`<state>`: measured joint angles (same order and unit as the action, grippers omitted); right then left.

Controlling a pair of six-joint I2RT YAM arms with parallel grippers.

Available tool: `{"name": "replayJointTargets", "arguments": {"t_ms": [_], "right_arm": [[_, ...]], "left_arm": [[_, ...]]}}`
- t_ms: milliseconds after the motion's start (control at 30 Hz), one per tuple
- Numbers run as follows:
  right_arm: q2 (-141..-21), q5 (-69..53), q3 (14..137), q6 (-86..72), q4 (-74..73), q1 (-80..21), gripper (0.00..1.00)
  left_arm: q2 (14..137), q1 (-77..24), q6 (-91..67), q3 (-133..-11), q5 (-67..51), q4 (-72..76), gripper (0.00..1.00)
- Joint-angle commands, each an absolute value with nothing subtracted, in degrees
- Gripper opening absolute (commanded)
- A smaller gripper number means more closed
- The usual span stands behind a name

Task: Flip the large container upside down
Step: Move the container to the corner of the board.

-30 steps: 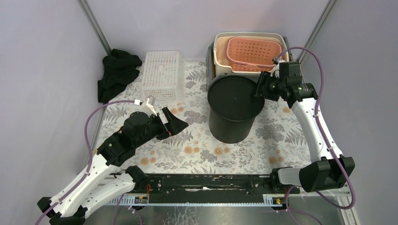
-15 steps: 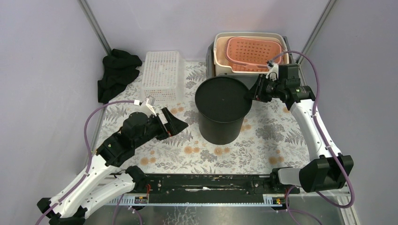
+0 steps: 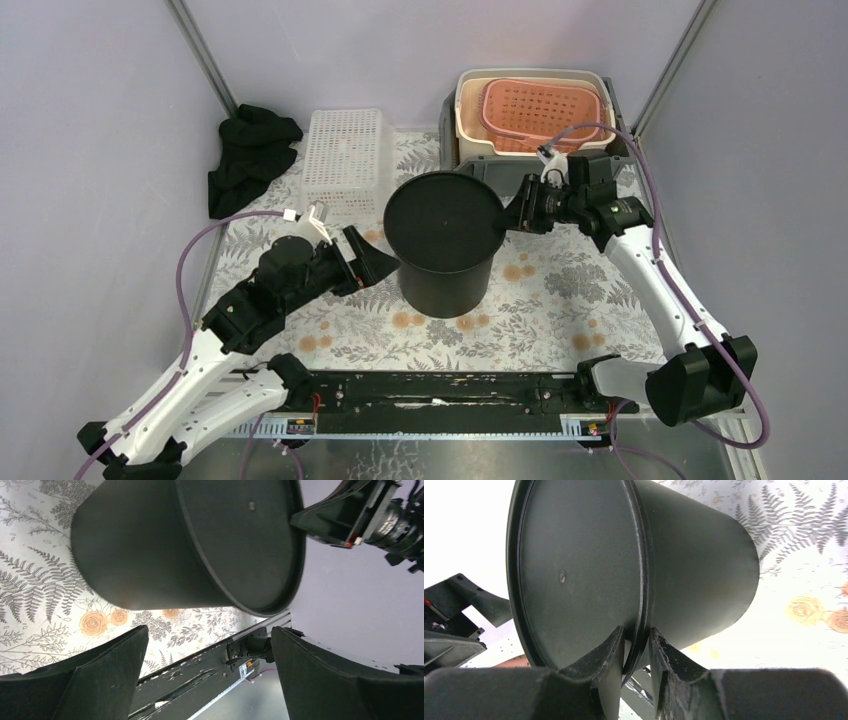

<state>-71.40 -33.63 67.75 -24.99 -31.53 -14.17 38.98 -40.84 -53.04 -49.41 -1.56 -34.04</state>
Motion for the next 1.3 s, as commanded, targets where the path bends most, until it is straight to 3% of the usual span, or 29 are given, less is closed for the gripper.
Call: {"name": "replayJointTargets", "arguments": {"t_ms": [0,467,833,1267], "right_arm": [[-70.5,-34.7,66.3,-28.6,-28.1,-17.9,0.30],[-74.2,-26.5,66.1,-38.2,-18.0,-31.6,0.23],[-85.7,-17.9,76.0,-41.4,-13.4,-42.0,0.19],[-93.6,-15.5,86.1,-40.1,-14.6,-44.9,0.17]], "left_arm": [[38.5,-40.9,-52.0,-52.5,-1.4,-34.5,1.00],[38.1,-40.9,-52.3,-62.9,-1.9,-39.0,1.00],[37.2,-40.9,-51.9,-67.0,-0.4,-42.3,1.00],[34.6,-40.9,-56.5,-69.3,14.5,-65.1,1.00]]}}
